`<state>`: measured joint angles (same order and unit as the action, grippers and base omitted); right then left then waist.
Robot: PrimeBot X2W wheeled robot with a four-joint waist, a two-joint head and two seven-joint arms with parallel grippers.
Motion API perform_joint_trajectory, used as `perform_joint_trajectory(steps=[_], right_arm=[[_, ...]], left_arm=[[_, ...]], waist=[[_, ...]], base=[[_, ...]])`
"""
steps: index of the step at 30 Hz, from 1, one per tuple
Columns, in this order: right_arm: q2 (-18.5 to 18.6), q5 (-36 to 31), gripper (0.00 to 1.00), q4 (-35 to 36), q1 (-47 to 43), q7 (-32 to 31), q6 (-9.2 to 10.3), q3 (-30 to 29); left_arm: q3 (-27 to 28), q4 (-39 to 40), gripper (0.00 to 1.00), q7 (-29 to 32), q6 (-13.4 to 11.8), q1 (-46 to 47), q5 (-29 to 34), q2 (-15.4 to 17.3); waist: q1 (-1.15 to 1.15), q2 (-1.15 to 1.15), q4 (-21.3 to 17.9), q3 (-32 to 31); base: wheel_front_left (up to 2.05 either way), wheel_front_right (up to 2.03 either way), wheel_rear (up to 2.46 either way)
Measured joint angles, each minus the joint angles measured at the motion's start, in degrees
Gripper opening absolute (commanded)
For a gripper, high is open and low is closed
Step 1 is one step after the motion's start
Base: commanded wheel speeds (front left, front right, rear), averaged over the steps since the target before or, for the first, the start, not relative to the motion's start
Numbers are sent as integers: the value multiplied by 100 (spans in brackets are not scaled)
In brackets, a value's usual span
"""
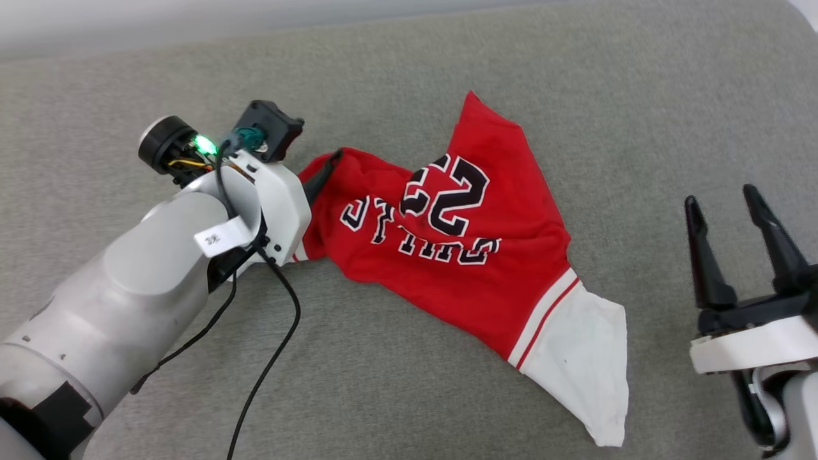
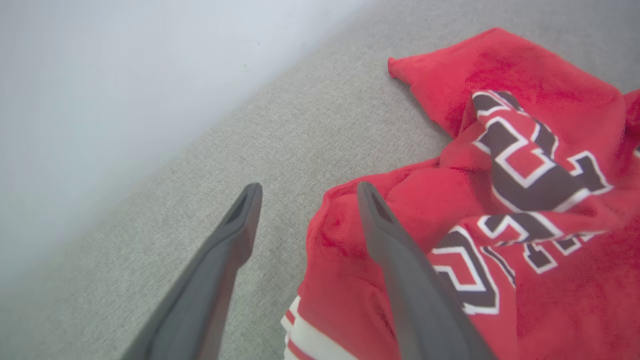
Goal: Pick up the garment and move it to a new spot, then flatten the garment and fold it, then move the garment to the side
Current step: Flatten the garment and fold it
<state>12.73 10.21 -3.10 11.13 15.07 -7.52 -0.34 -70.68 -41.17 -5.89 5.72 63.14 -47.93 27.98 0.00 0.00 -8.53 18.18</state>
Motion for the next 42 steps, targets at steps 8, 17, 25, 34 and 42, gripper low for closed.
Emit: perform_joint_trajectory(steps=[8,17,25,34,42], right_arm=[[757,87,100,264,257,-367,0,97],[2049,910,100,639,534,-2228,0,1316],[2925,1929,100,789,685,-4326,-1,2291],[2869,2377,100,-114,1110,-5198,-2,2829],[2778,2419,10,-1217,1272,-4576,0,3152]], left_arm=[[891,1050,100,-900,-1305,-573,249,352],[2510,3548,100,-916,-2850,-2582,1537,760],[3597,4453,100,-917,-3362,-4347,2426,437],[4323,4625,100,-916,-2939,-5299,3114,-283],[4821,4492,100,-917,-2394,-5351,3518,-828]], waist=[[0,0,383,-380],[-1,0,880,-608],[-1,0,1169,-679],[-1,0,1513,-459],[-1,0,1825,-241]], base=[[0,0,0],[0,0,0],[0,0,0],[0,0,0],[0,0,0]])
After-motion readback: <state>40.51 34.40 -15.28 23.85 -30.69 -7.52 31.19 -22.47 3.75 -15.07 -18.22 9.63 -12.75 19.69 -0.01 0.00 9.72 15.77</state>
